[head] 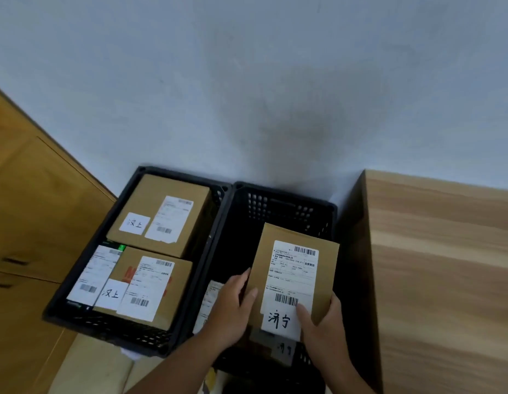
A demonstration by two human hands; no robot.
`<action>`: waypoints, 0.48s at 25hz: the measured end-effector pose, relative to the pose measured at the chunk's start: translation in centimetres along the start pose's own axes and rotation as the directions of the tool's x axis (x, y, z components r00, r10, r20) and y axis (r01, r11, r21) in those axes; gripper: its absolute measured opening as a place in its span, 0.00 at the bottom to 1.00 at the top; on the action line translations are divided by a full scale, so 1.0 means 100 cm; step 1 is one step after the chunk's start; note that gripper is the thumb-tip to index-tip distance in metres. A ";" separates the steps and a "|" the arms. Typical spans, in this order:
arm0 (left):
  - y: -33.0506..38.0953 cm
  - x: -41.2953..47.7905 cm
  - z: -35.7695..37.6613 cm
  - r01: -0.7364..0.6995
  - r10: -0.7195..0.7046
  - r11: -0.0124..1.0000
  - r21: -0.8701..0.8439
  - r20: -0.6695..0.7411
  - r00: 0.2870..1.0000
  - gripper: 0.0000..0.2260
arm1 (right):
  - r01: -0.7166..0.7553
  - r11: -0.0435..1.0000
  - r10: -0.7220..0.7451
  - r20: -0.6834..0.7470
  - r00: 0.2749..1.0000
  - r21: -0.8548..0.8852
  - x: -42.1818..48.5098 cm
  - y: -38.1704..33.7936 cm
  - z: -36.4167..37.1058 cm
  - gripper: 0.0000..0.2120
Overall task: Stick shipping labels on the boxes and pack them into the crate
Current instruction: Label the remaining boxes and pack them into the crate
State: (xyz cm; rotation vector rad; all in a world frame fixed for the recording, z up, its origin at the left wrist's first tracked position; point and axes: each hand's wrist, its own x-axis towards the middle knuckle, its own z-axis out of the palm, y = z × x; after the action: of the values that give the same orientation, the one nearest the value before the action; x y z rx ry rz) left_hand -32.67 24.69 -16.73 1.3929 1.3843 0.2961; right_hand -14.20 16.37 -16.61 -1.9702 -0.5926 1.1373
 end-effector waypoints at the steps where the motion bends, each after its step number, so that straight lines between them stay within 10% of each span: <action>1: -0.019 0.006 0.008 0.016 -0.017 0.999 0.044 0.012 1.000 0.24 | -0.029 1.000 0.029 -0.013 0.999 -0.001 0.005 0.018 0.012 0.36; 12: -0.082 0.010 0.051 -0.012 -0.051 0.758 0.652 0.078 0.996 0.36 | -0.405 0.903 0.399 -0.072 0.914 -0.141 0.015 0.082 0.059 0.40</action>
State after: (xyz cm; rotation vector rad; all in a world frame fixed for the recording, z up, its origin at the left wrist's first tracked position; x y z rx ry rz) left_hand -32.87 20.65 -25.56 1.9300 1.4908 -0.3092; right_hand -18.47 14.90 -25.76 -2.3150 -0.2585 1.3236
